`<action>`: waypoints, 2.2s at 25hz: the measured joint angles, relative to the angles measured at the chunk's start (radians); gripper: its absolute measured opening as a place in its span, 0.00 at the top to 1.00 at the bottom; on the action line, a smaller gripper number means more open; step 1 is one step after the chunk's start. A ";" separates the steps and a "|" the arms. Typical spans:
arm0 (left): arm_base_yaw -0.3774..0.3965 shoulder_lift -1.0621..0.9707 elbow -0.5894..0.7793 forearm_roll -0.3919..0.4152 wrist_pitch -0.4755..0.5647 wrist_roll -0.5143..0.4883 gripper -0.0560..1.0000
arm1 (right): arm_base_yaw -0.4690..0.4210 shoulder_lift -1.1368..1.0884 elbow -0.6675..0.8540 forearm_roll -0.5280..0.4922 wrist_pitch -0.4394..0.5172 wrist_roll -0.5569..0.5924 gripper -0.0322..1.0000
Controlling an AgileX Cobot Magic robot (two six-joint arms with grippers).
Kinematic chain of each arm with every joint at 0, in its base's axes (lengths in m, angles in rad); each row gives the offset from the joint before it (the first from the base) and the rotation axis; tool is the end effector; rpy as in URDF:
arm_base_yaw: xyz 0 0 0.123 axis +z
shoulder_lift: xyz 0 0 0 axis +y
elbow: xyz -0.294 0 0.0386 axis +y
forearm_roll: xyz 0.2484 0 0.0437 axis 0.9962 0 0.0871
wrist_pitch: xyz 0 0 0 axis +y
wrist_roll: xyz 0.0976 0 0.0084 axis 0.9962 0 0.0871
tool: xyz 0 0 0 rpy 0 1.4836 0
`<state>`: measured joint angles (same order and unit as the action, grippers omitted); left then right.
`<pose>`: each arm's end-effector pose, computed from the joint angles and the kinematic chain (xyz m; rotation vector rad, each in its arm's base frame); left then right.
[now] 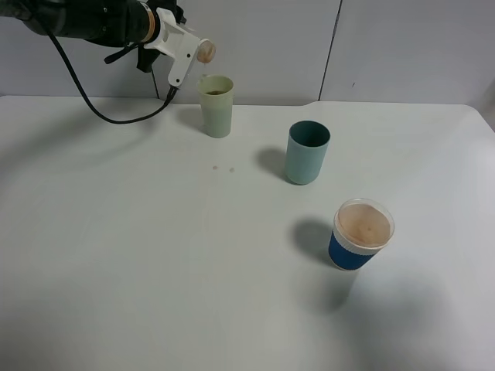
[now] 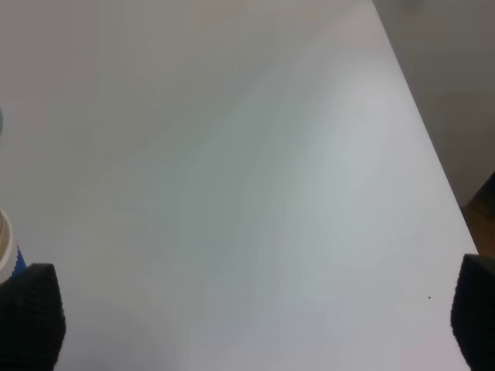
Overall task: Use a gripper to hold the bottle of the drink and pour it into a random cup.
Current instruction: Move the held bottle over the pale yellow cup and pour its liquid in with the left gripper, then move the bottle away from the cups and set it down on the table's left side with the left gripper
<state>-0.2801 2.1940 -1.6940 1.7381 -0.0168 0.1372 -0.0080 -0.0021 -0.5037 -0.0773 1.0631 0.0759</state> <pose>0.5104 -0.1484 0.2189 1.8843 0.9995 0.9826 -0.0109 -0.0065 0.2753 0.0894 2.0369 -0.0499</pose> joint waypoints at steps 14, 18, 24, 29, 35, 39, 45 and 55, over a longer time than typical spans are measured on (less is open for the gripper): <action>0.030 -0.052 0.000 -0.157 -0.105 -0.607 0.63 | 0.000 0.000 0.000 0.000 0.000 0.000 0.00; 0.071 -0.060 0.000 -0.264 -0.151 -0.679 0.63 | 0.000 0.000 0.000 0.000 0.000 0.000 0.00; 0.101 -0.060 0.000 -0.475 -0.222 -0.706 0.63 | 0.000 0.000 0.000 0.000 0.000 0.000 0.00; 0.101 -0.060 0.000 -0.628 -0.238 -0.707 0.63 | 0.000 0.000 0.000 0.000 0.000 0.000 0.00; 0.102 -0.081 0.082 -0.828 -0.255 -0.656 0.63 | 0.000 0.000 0.000 0.000 0.000 0.000 0.00; 0.117 -0.100 0.194 -0.979 -0.324 -0.533 0.63 | 0.000 0.000 0.000 0.000 0.000 0.000 0.00; 0.131 -0.122 0.328 -1.188 -0.441 -0.373 0.63 | 0.000 0.000 0.000 0.000 0.000 0.000 0.00; 0.141 -0.144 0.556 -1.465 -0.663 -0.184 0.63 | 0.000 0.000 0.000 0.000 0.000 0.000 0.00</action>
<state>-0.1396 2.0498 -1.1377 0.2735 -0.6798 -0.0467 -0.0080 -0.0021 -0.5037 -0.0773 1.0631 0.0759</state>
